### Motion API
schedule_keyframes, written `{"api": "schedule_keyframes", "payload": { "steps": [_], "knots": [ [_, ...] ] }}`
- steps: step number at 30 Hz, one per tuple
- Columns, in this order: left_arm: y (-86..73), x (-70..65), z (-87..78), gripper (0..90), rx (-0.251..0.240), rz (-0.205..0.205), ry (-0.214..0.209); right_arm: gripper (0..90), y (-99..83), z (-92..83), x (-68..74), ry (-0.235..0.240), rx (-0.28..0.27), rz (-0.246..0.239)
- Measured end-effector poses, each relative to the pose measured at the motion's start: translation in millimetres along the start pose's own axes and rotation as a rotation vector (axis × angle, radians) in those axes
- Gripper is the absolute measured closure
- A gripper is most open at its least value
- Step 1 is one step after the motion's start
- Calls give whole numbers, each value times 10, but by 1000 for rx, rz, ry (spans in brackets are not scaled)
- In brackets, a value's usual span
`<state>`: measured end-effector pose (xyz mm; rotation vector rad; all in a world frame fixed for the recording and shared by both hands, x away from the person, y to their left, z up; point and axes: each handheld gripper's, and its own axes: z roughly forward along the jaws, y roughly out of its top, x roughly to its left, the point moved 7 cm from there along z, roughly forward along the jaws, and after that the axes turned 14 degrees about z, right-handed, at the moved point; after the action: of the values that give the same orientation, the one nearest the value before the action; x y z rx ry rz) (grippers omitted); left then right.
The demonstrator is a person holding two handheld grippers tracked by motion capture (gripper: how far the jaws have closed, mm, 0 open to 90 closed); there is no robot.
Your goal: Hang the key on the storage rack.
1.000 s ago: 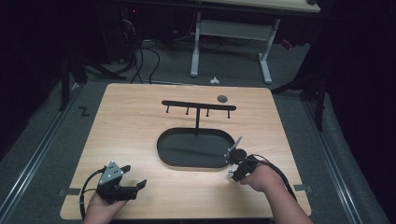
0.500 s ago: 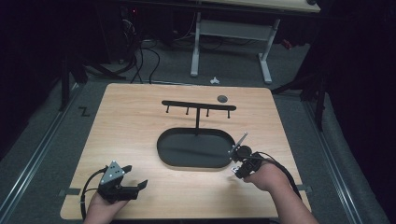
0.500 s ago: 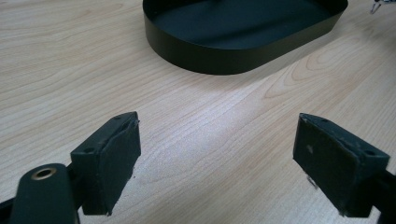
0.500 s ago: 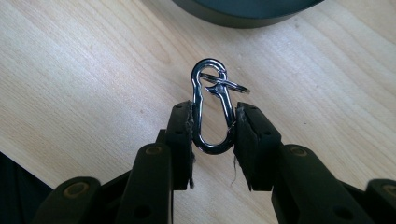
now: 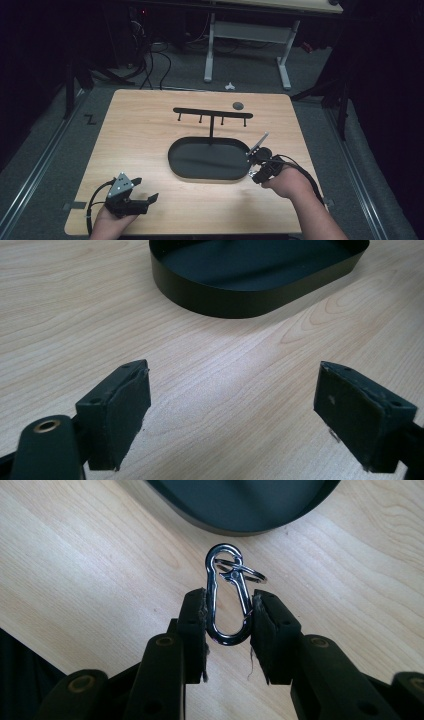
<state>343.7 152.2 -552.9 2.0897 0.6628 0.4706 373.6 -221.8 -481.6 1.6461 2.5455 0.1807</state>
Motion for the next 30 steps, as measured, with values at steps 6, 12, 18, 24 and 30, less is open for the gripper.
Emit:
{"api": "schedule_keyframes", "payload": {
  "steps": [6, 12, 18, 24, 30],
  "knots": [
    [2, 0, 0, 155, -4, -3, -2, 680, 59, -133, -17, -9, -15, 22],
    [1, -2, -7, 155, -4, -5, -5, 681, 126, -267, -26, -5, -37, 25],
    [-2, -7, 3, 155, -2, -3, -6, 680, 192, -343, -80, -15, -65, 46],
    [-11, -11, 2, 155, 1, -6, -12, 680, 246, -398, -99, -4, -92, 78],
    [-17, -20, 17, 155, 7, -5, -19, 680, 292, -458, -126, 8, -110, 90]
  ]
}}
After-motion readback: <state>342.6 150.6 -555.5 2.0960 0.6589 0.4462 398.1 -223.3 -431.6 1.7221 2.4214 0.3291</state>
